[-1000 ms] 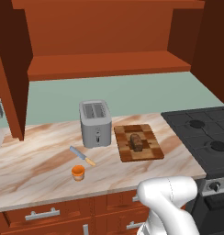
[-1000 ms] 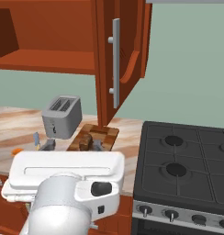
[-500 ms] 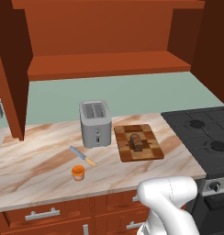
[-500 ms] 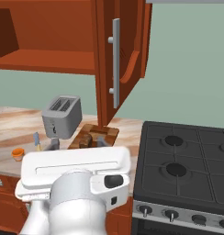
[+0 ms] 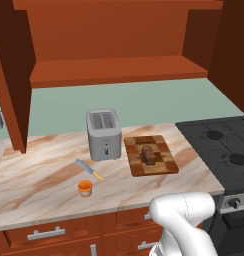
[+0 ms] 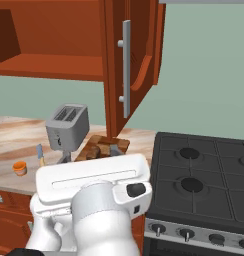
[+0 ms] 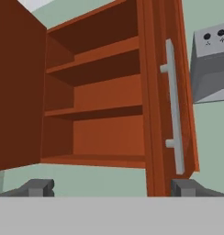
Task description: Pick the bread, place it on the cutting board, pick the jam, place it on the counter, and close the cabinet.
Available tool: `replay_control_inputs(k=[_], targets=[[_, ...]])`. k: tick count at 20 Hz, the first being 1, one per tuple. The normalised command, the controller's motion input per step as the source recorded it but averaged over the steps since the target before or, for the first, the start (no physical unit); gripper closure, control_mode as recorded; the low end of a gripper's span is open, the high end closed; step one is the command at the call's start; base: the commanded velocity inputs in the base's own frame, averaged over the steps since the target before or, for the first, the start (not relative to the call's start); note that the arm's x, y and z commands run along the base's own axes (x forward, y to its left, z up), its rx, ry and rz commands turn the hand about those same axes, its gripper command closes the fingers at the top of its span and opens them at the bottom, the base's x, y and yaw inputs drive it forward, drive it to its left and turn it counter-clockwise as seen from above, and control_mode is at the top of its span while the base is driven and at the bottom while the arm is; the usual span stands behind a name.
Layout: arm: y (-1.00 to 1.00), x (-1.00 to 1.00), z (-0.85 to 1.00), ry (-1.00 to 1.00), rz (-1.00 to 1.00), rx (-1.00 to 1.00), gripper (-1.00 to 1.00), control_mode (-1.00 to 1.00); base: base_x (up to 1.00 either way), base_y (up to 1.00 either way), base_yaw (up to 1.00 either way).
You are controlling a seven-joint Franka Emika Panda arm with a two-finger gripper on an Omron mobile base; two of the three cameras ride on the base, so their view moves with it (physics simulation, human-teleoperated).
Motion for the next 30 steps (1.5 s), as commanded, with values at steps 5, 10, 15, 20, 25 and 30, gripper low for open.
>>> replay_control_inputs(k=[5, 10, 15, 20, 25, 30], targets=[[-0.13, 0.24, -0.06, -0.01, 0.05, 0.0, -1.0, -1.0, 0.0, 0.0, 0.0], [-0.16, 0.31, -0.05, 0.0, 0.04, 0.0, -1.0, -1.0, 0.0, 0.0, 0.0], [-0.18, 0.29, -0.03, 0.0, 0.04, 0.0, -1.0, -1.0, 0.0, 0.0, 0.0], [-0.2, 0.27, -0.04, -0.02, 0.04, 0.0, -1.0, -1.0, 0.0, 0.0, 0.0], [-0.18, 0.29, -0.06, -0.01, 0.04, 0.0, -1.0, -1.0, 0.0, 0.0, 0.0], [-0.13, 0.27, -0.09, -0.02, 0.04, 0.0, -1.0, -1.0, 0.0, 0.0, 0.0]])
